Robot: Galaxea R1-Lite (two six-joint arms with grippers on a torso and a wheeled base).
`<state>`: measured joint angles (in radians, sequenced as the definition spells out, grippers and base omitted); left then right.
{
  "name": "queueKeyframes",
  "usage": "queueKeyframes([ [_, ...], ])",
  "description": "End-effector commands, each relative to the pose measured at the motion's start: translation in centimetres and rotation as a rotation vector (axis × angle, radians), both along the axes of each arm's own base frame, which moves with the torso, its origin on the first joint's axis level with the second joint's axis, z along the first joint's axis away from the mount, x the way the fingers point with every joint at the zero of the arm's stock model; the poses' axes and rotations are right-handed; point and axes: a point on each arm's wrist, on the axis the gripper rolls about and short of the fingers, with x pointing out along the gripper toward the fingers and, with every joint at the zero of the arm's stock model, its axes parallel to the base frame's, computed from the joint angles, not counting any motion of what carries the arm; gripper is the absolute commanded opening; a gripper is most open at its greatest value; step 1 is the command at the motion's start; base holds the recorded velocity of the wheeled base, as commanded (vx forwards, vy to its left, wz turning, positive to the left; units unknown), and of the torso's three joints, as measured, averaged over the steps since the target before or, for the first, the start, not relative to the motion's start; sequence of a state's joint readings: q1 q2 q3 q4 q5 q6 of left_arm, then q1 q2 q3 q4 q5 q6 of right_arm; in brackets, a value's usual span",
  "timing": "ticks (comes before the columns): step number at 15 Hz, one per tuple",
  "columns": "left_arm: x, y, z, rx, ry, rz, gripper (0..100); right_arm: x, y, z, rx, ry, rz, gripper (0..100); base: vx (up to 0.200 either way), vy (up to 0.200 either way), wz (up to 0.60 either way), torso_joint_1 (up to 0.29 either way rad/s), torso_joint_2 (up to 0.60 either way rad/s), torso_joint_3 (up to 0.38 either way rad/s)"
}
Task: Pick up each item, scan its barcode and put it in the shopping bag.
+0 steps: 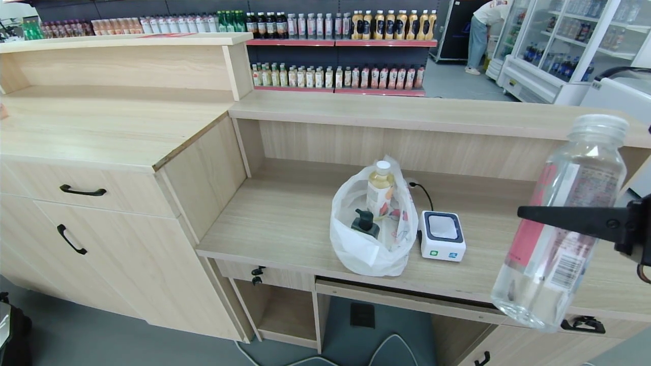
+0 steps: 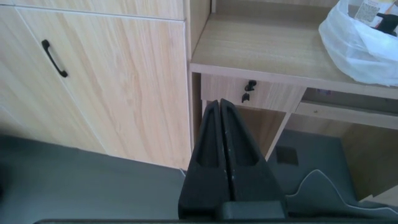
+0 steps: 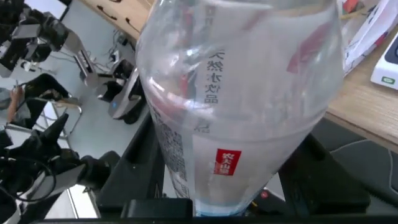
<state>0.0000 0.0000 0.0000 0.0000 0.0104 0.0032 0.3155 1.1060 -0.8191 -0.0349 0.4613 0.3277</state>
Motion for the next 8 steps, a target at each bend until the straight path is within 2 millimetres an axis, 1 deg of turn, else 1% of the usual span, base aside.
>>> queueKeyframes([
  [1,0.0,0.0,0.0,0.000,0.000,0.000,0,-0.9,-0.2,1.6,0.012,-0.041,0.006,0,0.000,0.000,0.00,0.000,0.00,0.000],
  [3,0.0,0.0,0.0,0.000,0.000,0.000,0,-1.6,0.2,2.1,-0.023,-0.023,-0.040,0,0.000,0.000,0.00,0.000,0.00,0.000],
  [5,0.0,0.0,0.0,0.000,0.000,0.000,0,-1.8,0.9,2.4,-0.068,-0.007,-0.101,0,0.000,0.000,0.00,0.000,0.00,0.000],
  [8,0.0,0.0,0.0,0.000,0.000,0.000,0,-2.5,1.0,2.3,-0.062,0.011,-0.085,0,0.000,0.000,0.00,0.000,0.00,0.000],
])
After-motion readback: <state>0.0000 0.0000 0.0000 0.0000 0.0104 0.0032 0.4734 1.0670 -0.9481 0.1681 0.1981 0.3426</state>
